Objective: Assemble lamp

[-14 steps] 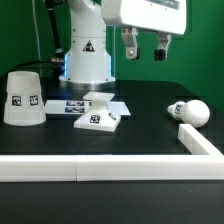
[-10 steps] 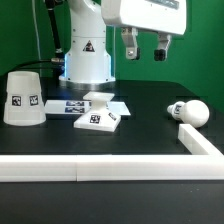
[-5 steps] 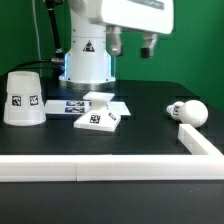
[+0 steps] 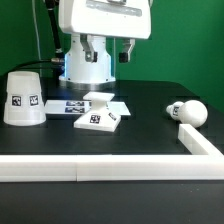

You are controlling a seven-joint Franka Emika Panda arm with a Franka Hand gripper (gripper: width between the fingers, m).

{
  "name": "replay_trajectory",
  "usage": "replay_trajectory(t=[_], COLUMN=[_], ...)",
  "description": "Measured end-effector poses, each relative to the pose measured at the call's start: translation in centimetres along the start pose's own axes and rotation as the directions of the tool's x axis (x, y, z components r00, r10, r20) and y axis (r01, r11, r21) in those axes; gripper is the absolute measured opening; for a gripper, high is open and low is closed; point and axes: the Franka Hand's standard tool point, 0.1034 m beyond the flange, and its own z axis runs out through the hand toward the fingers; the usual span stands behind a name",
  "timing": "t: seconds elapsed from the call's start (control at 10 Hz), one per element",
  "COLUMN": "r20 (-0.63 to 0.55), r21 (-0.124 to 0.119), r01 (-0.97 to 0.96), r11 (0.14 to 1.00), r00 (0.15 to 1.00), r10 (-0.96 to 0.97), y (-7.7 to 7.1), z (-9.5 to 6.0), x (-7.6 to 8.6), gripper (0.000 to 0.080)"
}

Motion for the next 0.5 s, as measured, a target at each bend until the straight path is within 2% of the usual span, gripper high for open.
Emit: replay_trajectory(t=[0.2, 0.4, 0.5], r20=[0.0, 0.024, 0.027], r21=[0.0, -0.004, -0.012], r01=[-0.139, -0.4, -0.508], r11=[0.99, 0.917, 0.861], r00=[0.99, 0.916, 0.861], r10=[0.139, 0.4, 0.508], y=[0.0, 0.8, 0.7], z=[0.0, 0.4, 0.9], x=[0.0, -1.6, -2.4], gripper=[0.07, 0.07, 0.07])
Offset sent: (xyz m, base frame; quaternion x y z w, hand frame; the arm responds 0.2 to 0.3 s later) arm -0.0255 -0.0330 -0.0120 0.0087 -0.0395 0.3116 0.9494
